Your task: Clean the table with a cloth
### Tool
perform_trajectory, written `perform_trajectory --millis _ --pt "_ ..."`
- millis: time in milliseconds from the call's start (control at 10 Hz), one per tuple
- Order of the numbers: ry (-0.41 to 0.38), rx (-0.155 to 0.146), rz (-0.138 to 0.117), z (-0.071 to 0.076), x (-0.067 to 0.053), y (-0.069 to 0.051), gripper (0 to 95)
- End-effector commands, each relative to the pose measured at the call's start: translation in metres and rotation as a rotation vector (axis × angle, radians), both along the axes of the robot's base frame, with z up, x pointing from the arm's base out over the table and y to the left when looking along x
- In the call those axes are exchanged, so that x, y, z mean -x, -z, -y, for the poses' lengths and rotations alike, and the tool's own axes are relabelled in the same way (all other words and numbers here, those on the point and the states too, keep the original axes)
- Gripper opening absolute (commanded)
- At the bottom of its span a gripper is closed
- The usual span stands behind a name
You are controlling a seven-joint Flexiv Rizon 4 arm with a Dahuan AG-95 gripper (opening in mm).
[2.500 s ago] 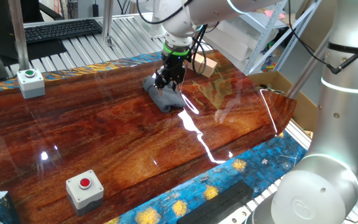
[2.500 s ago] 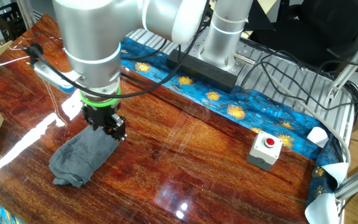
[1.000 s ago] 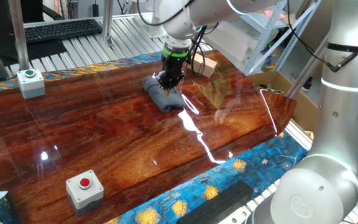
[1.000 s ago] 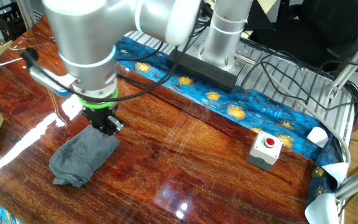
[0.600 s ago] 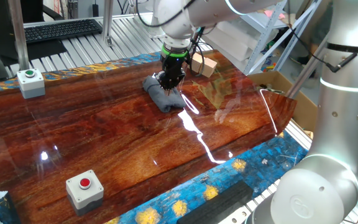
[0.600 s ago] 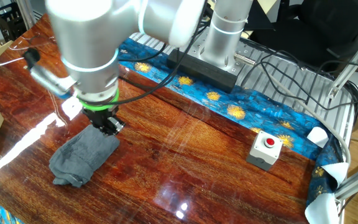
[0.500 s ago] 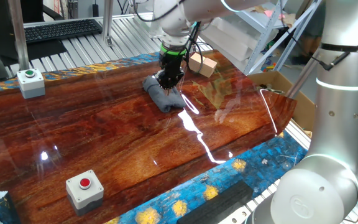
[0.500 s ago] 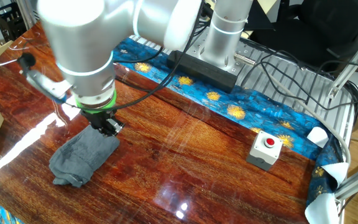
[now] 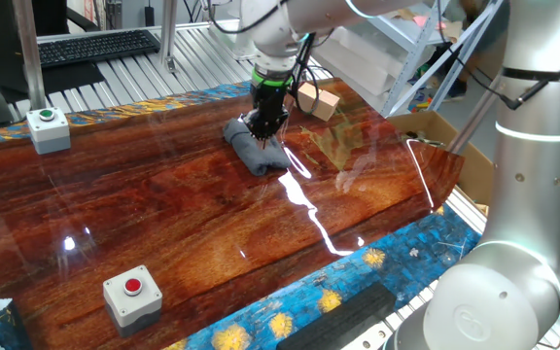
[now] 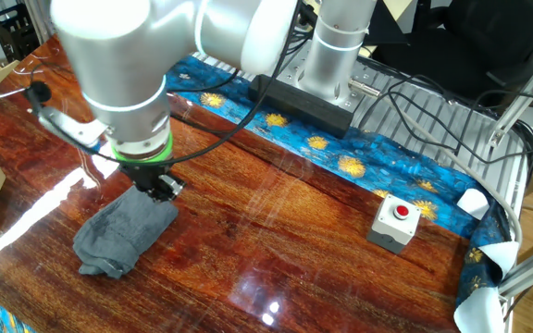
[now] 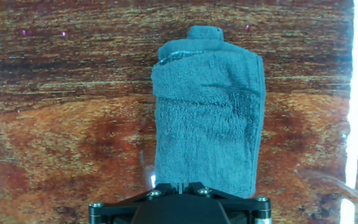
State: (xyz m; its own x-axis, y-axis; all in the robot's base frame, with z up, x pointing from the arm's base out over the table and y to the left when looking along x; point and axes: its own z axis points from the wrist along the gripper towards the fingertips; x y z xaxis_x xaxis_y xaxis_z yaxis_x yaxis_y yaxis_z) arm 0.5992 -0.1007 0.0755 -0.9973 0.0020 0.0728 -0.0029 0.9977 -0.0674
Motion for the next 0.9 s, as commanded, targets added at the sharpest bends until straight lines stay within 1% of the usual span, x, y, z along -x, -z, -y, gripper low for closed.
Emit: perform_trajectory --millis 100,200,300,500,600,700,900 --pt "0.021 0.027 -0.005 0.001 -0.004 0.002 57.0" --pt "0.032 0.028 0.001 0.003 -0.009 0.005 57.0" --pt "0.038 0.027 0.003 0.005 -0.013 0.008 76.0" --pt "0.05 0.014 0.009 0.009 -0.021 0.014 76.0" --pt "0.067 -0.002 0.017 0.01 -0.023 0.018 76.0" --pt "0.087 -0.024 0.02 0.01 -0.024 0.02 95.0" --pt "0.087 -0.028 0.028 0.012 -0.028 0.023 95.0"
